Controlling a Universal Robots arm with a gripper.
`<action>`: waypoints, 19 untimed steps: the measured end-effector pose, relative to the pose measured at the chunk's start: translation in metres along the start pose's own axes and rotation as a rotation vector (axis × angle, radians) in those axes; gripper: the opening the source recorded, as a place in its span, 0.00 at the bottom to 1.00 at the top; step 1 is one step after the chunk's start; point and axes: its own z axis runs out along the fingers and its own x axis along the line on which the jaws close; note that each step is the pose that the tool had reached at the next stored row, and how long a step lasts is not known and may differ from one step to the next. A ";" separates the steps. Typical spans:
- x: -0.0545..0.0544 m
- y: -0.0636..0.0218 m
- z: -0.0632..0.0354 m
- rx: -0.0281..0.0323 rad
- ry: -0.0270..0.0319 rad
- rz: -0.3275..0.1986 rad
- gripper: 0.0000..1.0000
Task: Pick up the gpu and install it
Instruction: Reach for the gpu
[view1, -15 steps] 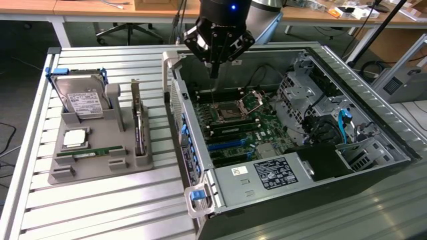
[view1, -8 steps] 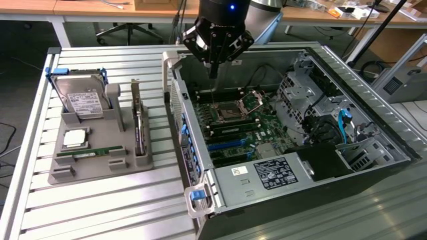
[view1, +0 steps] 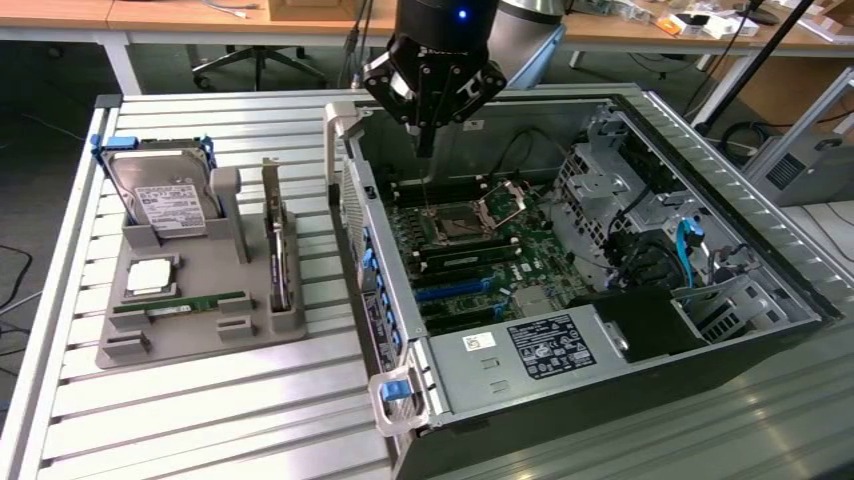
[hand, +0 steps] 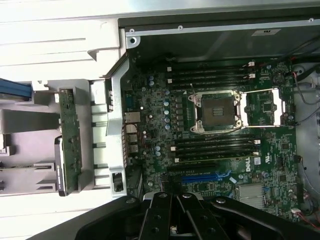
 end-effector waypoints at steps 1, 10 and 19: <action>0.000 0.0000 0.0000 0.0000 0.0000 0.000 0.11; 0.003 -0.0002 -0.0001 0.0000 0.0000 0.000 0.11; 0.005 -0.0004 -0.0001 0.0000 0.0000 0.000 0.11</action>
